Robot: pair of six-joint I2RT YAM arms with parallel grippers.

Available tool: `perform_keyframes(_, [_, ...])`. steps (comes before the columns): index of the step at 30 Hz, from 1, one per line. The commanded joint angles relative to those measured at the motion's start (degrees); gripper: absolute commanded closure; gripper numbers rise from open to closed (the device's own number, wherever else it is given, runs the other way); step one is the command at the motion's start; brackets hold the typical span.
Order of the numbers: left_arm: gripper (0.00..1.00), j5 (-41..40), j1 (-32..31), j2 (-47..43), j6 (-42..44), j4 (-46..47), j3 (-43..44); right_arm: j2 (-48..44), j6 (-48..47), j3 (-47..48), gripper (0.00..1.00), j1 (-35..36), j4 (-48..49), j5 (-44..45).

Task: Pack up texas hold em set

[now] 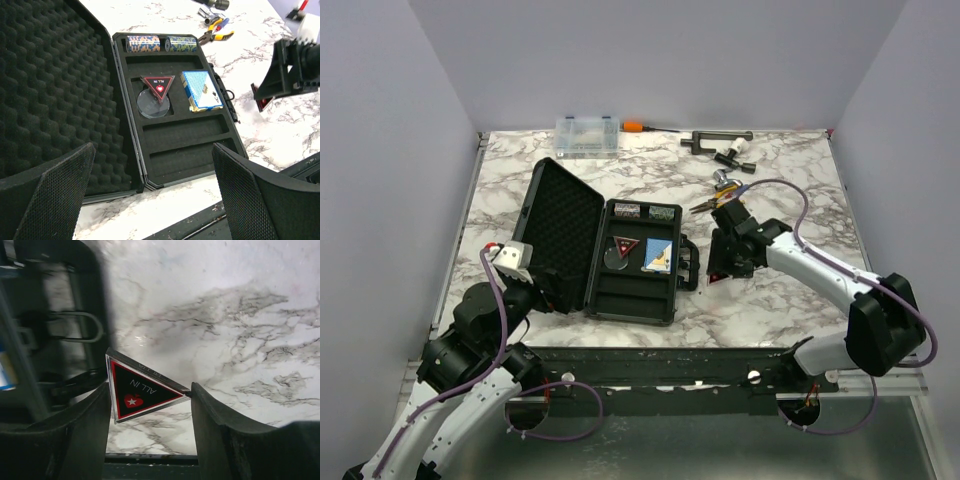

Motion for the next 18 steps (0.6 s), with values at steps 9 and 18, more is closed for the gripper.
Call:
perform_keyframes(9, [0.02,-1.1,0.2,-2.1,0.4,0.2,-0.3,-2.9,2.5,15.3,0.60,1.0,-4.0,-8.9])
perform_keyframes(18, [0.02,-1.0,0.3,-2.9,0.4,0.2,-0.3,2.5,14.7,22.5,0.63,11.0,3.0,-7.6])
